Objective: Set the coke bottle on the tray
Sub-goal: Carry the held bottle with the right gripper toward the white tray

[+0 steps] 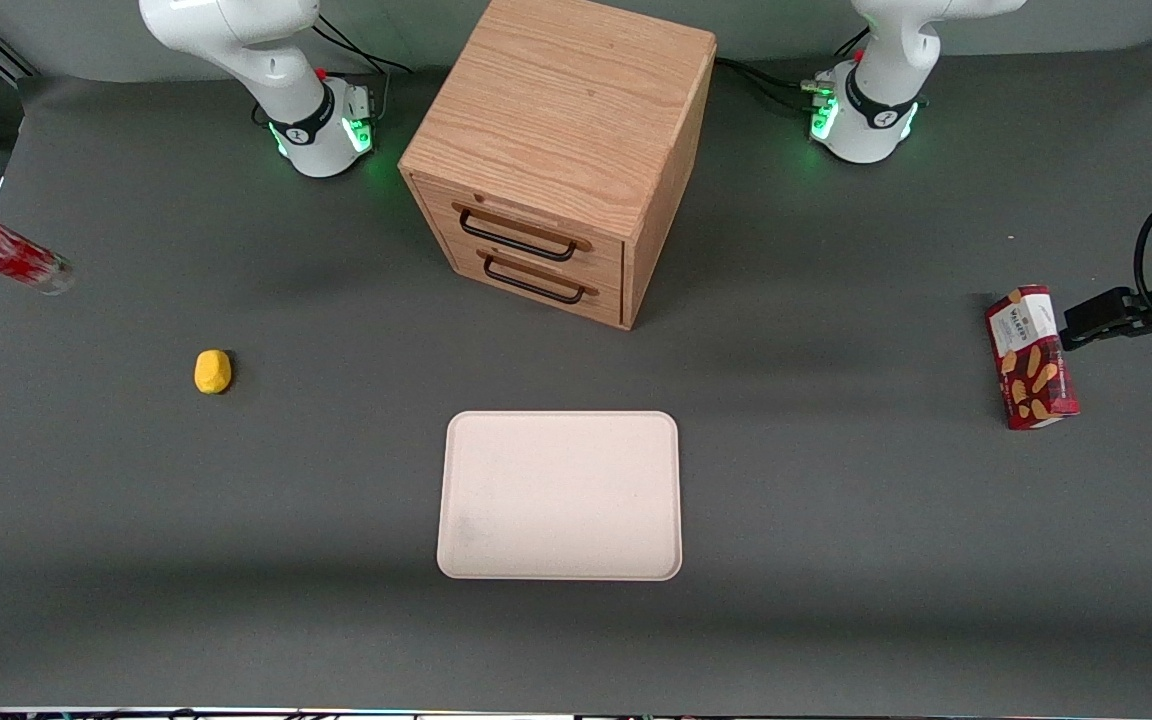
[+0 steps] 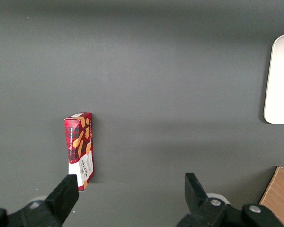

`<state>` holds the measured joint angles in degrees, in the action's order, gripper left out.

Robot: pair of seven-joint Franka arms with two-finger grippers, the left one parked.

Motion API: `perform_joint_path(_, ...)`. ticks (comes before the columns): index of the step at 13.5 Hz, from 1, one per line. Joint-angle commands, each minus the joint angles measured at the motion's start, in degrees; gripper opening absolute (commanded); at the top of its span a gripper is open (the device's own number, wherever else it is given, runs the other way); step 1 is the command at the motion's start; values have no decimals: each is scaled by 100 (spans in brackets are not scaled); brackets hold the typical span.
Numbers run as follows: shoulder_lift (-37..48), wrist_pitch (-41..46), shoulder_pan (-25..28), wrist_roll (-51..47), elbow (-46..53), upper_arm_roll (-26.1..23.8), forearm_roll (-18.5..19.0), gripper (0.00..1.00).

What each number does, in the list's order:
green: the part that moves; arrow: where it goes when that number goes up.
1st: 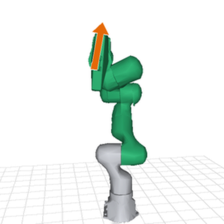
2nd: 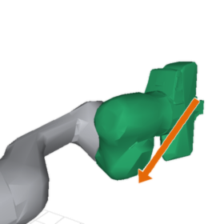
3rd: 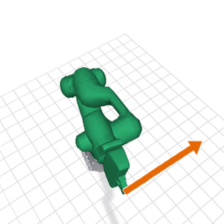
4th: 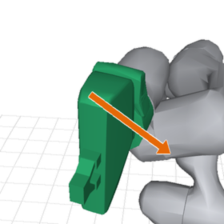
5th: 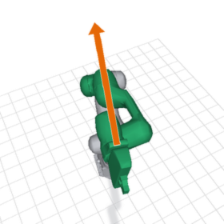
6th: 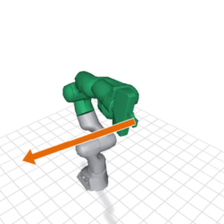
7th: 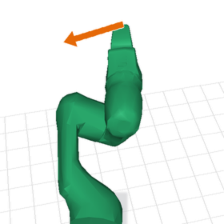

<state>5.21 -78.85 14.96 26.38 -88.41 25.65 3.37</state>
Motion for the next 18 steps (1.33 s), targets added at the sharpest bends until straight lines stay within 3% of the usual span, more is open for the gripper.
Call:
perform_joint_path(1, -510, 159, 812, -711, 719, 150, -265, 0)
perform_joint_path(5, -1274, 151, 1745, -2002, 1395, 186, -801, 0)
perform_joint_path(10, -2399, 133, 2440, -3672, 2458, 168, -1452, 0)
perform_joint_path(16, -3340, 72, 2810, -5299, 3514, 28, -1883, 0)
perform_joint_path(18, -3403, -164, 2837, -5433, 3577, -139, -1884, 0)
